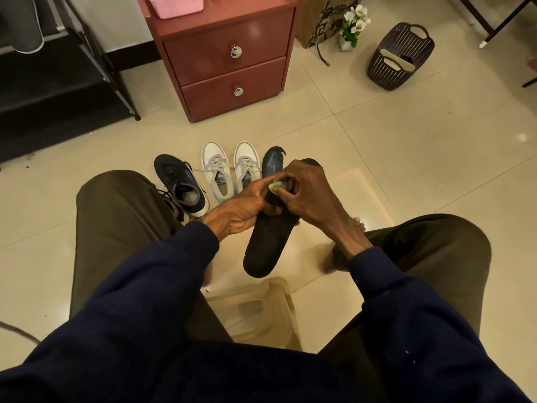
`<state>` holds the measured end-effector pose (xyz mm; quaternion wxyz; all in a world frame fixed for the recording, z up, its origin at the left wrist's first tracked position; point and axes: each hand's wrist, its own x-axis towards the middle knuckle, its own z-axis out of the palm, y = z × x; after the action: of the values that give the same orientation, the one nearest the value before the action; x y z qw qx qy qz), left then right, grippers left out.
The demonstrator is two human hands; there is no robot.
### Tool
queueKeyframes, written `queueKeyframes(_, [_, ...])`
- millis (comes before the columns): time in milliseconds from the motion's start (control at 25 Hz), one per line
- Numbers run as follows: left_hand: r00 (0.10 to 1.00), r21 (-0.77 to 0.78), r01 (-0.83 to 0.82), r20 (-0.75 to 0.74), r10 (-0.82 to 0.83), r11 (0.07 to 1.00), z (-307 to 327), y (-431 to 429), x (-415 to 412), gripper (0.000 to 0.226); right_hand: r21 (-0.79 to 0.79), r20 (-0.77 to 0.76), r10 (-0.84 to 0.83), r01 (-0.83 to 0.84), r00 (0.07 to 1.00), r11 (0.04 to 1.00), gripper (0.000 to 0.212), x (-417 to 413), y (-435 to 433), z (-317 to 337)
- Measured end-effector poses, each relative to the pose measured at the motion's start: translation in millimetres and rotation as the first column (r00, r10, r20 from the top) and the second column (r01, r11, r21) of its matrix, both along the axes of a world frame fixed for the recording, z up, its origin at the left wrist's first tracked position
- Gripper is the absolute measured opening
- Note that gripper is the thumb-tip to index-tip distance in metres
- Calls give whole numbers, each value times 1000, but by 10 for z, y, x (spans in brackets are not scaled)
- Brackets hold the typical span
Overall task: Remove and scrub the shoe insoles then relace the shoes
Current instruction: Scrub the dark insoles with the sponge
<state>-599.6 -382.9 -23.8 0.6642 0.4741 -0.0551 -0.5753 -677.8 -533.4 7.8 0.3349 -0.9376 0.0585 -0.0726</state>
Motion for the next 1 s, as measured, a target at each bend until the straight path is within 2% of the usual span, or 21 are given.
queueKeyframes(160, [998,-67,58,-36,-60,996,-24,36,-1,88,-45,34,-376,378,926,925,7,-13,-319,-68])
queueKeyframes(200, [997,-69,68,-34,-71,995,-23,39,2,89,-17,38,-368,369,929,929,7,-19,-320,-51])
queueKeyframes(320, [995,-84,81,-43,-85,993,-32,21,5,91,31,4,-173,172,985,985,11,-4,-154,-8])
queueKeyframes(360, [995,-93,88,-43,-93,992,-39,26,7,91,8,6,-191,191,982,982,10,1,-154,-30])
queueKeyframes(480, [995,-89,74,-58,-79,993,-63,31,18,92,-8,9,-443,443,897,897,5,-23,-363,-81])
queueKeyframes(520, [996,-87,53,-60,-58,995,-56,26,15,92,8,17,-465,465,885,885,4,-38,-377,-65])
queueKeyframes(680, [997,-107,-21,-74,13,994,-46,15,6,88,91,-28,-165,167,986,982,11,-18,-156,0])
queueKeyframes(720, [997,-114,-29,-81,20,993,-58,12,16,87,65,-40,-172,174,984,983,12,-10,-167,-22])
queueKeyframes(840, [995,-131,-36,-98,23,991,-80,13,42,86,-24,-24,-350,350,936,937,10,-29,-337,-75])
queueKeyframes(880, [993,-128,-49,-117,34,991,-73,14,43,84,-8,-27,-323,323,946,946,10,-37,-323,-66])
queueKeyframes(1000, [964,-129,-142,-244,107,981,-27,20,51,67,109,-108,-31,43,994,993,9,-27,-119,-1])
